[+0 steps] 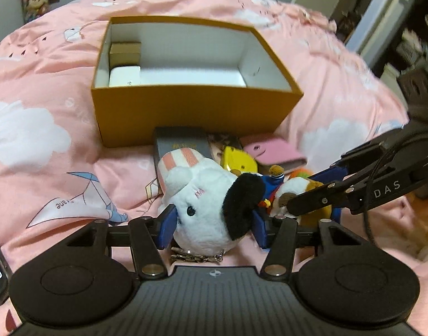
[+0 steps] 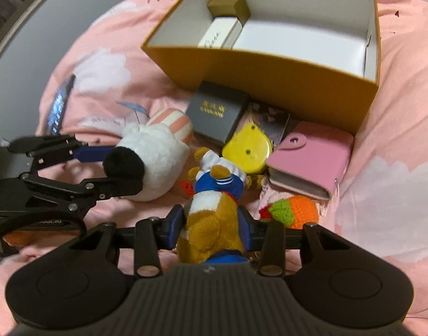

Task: Organize objects
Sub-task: 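Carry both plush toys over the orange box with both tools, then lower both plush toys into the orange box and open both tools, then withdraw both tools from the orange box toward the items beside it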

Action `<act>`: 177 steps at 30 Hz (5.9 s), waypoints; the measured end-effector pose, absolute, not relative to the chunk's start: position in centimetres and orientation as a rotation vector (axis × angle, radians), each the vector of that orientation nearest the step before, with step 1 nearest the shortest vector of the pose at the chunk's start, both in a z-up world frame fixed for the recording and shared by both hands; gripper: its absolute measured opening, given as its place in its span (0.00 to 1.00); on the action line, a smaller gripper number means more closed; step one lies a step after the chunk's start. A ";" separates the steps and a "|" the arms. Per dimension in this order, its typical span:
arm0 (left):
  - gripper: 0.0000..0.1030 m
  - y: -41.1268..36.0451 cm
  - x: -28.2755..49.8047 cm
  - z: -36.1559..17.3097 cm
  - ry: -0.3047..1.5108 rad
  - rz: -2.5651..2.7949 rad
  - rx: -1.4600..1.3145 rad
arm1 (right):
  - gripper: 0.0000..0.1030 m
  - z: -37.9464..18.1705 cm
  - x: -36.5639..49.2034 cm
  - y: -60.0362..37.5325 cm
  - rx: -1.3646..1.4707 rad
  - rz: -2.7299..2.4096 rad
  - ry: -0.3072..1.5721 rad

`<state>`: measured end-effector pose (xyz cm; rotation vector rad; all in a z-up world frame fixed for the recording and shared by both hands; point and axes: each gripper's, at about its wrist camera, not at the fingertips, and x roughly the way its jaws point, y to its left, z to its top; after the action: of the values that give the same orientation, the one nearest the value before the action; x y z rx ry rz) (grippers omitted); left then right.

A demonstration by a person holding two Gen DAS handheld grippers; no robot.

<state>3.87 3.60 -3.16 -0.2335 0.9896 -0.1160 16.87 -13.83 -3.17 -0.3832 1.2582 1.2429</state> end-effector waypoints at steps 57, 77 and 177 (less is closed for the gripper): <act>0.60 7.5 18.8 -1.9 0.757 -0.116 -0.048 | 0.42 0.4 30.0 -6.6 0.023 0.995 0.873; 0.60 6.5 20.4 -6.6 0.852 -0.167 0.111 | 0.42 -6.9 30.2 -4.1 0.040 1.002 1.075; 0.69 8.1 12.1 -5.9 0.969 -0.003 -0.379 | 0.53 -4.6 24.1 -13.0 -0.158 1.109 1.045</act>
<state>12.09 8.09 -5.92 -0.3787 0.9689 -0.0027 24.13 -12.98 -4.63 -0.1577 1.0446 1.1089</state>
